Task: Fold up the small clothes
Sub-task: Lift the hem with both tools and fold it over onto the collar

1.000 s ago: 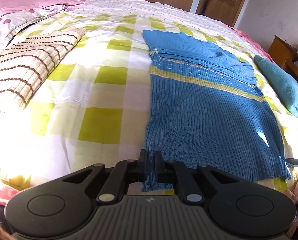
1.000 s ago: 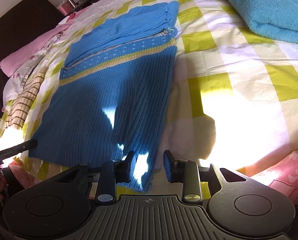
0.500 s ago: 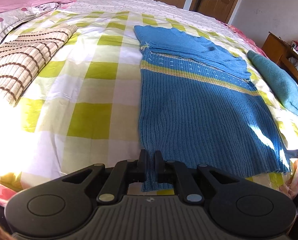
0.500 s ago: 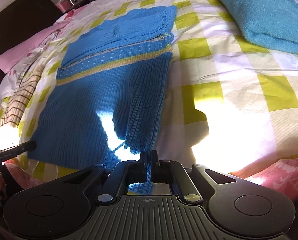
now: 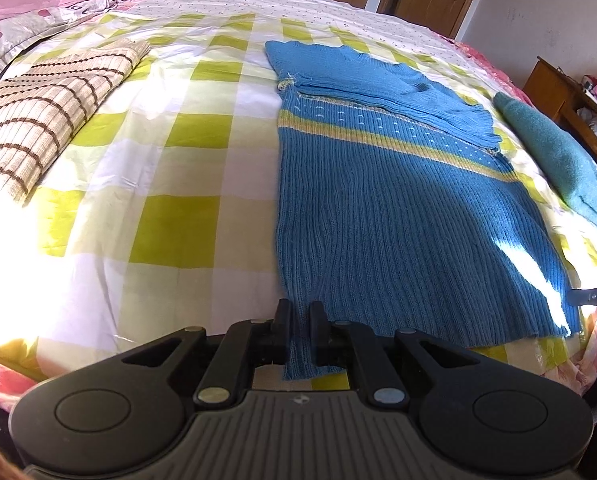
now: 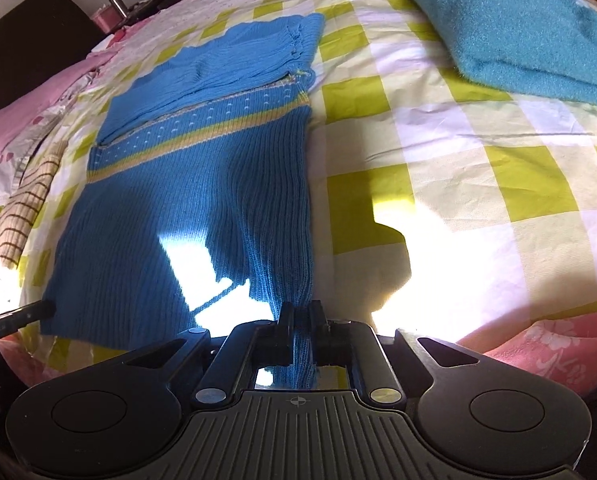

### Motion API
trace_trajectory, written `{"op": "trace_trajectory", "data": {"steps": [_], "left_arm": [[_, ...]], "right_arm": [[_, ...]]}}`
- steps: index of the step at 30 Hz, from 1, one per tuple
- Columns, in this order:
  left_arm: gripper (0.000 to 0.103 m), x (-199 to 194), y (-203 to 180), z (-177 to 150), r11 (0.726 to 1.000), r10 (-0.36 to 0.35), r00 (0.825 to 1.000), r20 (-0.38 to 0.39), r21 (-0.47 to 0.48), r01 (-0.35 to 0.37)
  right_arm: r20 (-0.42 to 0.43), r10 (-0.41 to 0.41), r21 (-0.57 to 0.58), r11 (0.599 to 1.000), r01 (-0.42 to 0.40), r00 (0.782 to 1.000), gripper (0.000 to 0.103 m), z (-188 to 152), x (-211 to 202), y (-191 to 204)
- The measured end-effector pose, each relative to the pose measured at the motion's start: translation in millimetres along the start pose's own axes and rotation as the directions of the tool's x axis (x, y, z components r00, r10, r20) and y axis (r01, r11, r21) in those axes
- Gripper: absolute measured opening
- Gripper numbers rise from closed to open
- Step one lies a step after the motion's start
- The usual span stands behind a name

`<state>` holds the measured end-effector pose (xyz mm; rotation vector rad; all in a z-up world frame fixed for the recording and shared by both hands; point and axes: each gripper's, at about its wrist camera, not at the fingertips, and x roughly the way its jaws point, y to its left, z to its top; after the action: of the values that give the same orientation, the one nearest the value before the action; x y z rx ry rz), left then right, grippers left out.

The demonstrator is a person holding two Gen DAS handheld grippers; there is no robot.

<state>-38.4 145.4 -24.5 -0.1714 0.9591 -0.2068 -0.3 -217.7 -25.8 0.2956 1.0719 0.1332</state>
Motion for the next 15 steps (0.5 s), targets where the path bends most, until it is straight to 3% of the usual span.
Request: {"op": "trace_trajectory", "data": {"steps": [3, 7, 11, 15], "left_arm": [[0.018, 0.7, 1.4, 1.9, 1.000, -0.011, 1.000, 0.003, -0.014, 0.011], [0.023, 6.2, 0.4, 2.8, 1.000, -0.008, 1.000, -0.005, -0.020, 0.008], [0.025, 10.6, -0.8, 3.8, 1.000, 0.006, 1.000, -0.004, -0.019, -0.006], [0.023, 11.0, -2.1, 3.4, 1.000, -0.001, 1.000, -0.005, -0.014, 0.001]], "right_arm": [[-0.007, 0.046, 0.044, 0.998, -0.046, 0.999, 0.032, 1.4, 2.7, -4.2], [-0.015, 0.042, 0.014, 0.999, -0.042, 0.999, 0.037, 4.9, 11.5, 5.5], [-0.018, 0.030, -0.014, 0.999, -0.031, 0.999, 0.036, 5.0, 11.6, 10.1], [-0.026, 0.027, -0.005, 1.000, -0.027, 0.999, 0.018, 3.4, 12.5, 7.3]]}}
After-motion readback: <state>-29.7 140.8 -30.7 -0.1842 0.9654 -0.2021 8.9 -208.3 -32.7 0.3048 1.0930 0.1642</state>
